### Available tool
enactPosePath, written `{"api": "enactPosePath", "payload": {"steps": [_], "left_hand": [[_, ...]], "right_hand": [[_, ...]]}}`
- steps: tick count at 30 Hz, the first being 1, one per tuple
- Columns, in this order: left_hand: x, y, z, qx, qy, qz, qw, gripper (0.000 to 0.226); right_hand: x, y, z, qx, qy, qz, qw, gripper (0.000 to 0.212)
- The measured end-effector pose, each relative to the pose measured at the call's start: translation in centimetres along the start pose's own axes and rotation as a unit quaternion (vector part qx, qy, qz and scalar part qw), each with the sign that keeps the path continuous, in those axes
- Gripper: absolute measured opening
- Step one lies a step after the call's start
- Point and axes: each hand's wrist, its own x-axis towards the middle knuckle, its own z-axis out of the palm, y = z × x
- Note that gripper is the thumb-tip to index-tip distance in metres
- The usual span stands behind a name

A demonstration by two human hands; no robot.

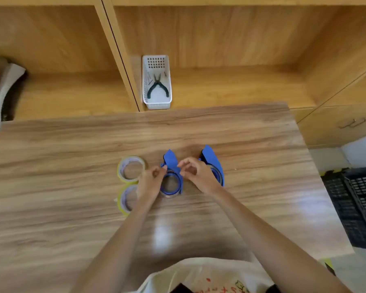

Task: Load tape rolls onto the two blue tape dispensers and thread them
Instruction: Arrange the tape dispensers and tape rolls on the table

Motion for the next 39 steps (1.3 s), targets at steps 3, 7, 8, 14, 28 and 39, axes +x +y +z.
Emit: {"api": "enactPosePath", "payload": {"steps": [3, 7, 8, 14, 28, 39], "left_hand": [[-0.1, -1.1, 0.4, 0.003, 0.019, 0.009, 1.0, 0.021], [-0.4, -1.2, 0.6, 0.047, 0.023, 0.025, 0.998, 0.017], [-0.5, -1.2, 0.6, 0.059, 0.02, 0.023, 0.998, 0.02], [-1.1, -1.9, 0.8, 0.103, 0.032, 0.045, 0.993, 0.032], [-1.1, -2.5, 0.9, 0.1, 0.046, 0.066, 0.992, 0.015], [-1.6, -0.6, 0.5, 0.087, 0.058, 0.109, 0.989, 0.013]], "right_hand": [[-0.5, 1.0, 1.2, -0.04, 0.005, 0.039, 0.998, 0.028], [-1.1, 1.4, 2.7, -0.066, 0.021, 0.054, 0.996, 0.045], [-1.1, 1.4, 3.0, -0.078, 0.026, 0.051, 0.995, 0.046], [-1.4, 2.3, 4.0, -0.093, 0.055, 0.05, 0.993, 0.049], [-1.3, 2.6, 1.2, -0.196, 0.056, 0.056, 0.977, 0.028], [-1.7, 1.3, 1.2, -0.192, 0.045, 0.014, 0.98, 0.029]]}}
